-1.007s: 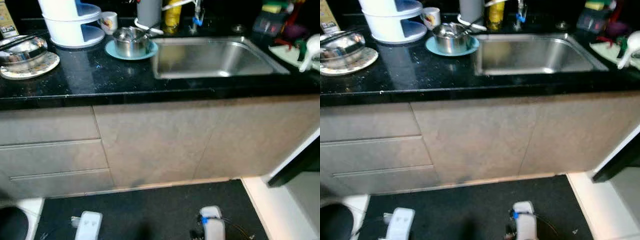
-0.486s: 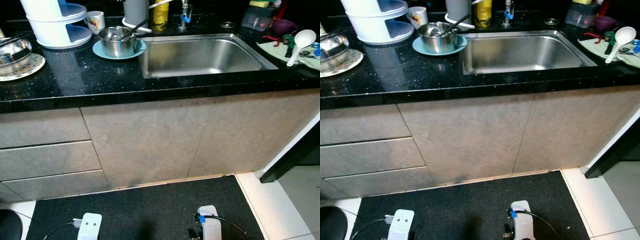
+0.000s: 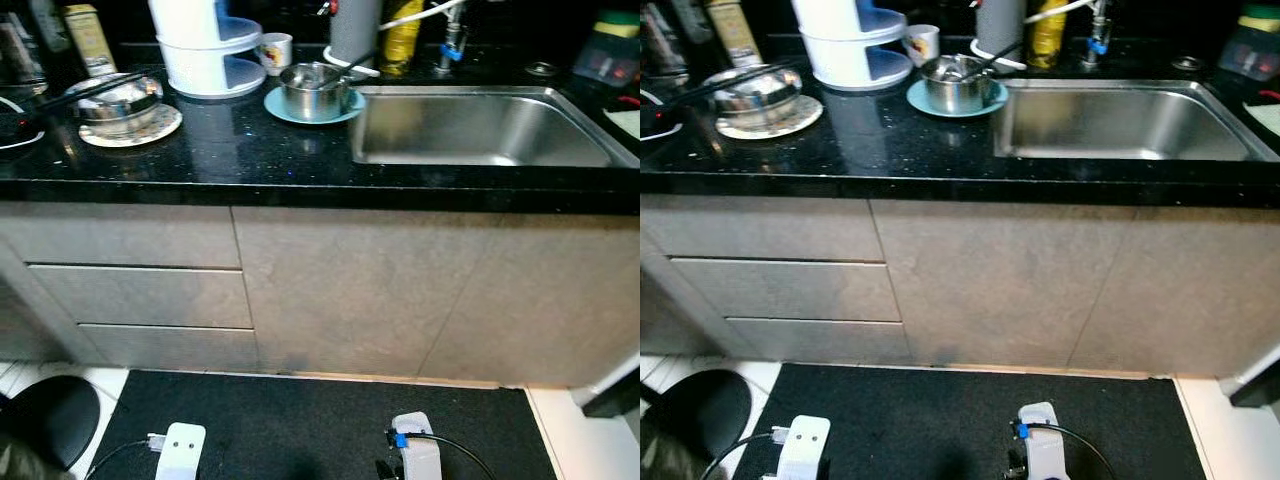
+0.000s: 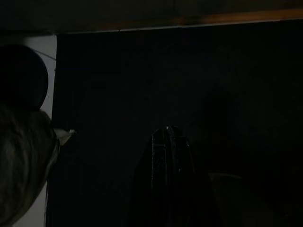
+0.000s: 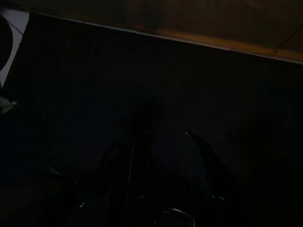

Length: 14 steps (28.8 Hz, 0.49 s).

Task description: Kitchen organization

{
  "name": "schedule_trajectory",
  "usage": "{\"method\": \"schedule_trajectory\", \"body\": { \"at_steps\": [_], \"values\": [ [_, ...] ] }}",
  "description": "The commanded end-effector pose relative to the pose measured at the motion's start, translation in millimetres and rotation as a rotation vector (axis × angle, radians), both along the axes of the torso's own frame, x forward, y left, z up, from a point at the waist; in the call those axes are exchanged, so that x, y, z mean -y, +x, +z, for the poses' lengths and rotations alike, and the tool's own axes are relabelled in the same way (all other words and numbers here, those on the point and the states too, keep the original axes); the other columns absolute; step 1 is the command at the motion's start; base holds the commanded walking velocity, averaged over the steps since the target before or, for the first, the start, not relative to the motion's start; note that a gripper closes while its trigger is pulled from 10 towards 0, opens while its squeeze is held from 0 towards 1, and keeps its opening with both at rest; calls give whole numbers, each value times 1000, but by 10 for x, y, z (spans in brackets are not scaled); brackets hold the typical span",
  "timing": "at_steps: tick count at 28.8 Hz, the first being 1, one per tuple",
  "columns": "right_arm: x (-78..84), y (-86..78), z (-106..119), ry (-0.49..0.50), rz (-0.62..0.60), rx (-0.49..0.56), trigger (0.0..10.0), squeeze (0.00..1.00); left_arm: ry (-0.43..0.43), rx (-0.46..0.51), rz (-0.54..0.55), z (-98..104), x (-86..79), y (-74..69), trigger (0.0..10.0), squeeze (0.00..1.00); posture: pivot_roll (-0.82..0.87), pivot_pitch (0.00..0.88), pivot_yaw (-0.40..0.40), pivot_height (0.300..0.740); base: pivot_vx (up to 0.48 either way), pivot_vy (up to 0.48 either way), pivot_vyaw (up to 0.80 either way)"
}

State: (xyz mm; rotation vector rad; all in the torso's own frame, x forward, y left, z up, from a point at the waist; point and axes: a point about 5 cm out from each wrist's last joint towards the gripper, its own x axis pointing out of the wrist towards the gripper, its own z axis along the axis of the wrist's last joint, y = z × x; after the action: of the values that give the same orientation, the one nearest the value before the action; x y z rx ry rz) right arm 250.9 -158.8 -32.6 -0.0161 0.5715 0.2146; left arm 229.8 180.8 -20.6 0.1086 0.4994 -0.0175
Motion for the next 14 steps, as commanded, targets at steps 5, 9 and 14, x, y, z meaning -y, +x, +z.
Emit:
{"method": "schedule_trajectory", "body": {
  "at_steps": [5,9,14],
  "values": [
    [-2,-85,-73,0,-11,-32,10000,0,-40,-62,18,-56,-3,-58,10000,0,19,209,-7,740,0,0,800],
    [-9,-77,-70,0,-13,-31,10000,0,-58,-61,30,-45,-12,-39,10000,0,20,205,-6,740,0,0,800],
    [-10,-72,-68,-1,-15,-31,10000,0,14,-47,9,-29,-36,-21,10000,0,22,206,-6,740,0,0,800]
  ]
}}
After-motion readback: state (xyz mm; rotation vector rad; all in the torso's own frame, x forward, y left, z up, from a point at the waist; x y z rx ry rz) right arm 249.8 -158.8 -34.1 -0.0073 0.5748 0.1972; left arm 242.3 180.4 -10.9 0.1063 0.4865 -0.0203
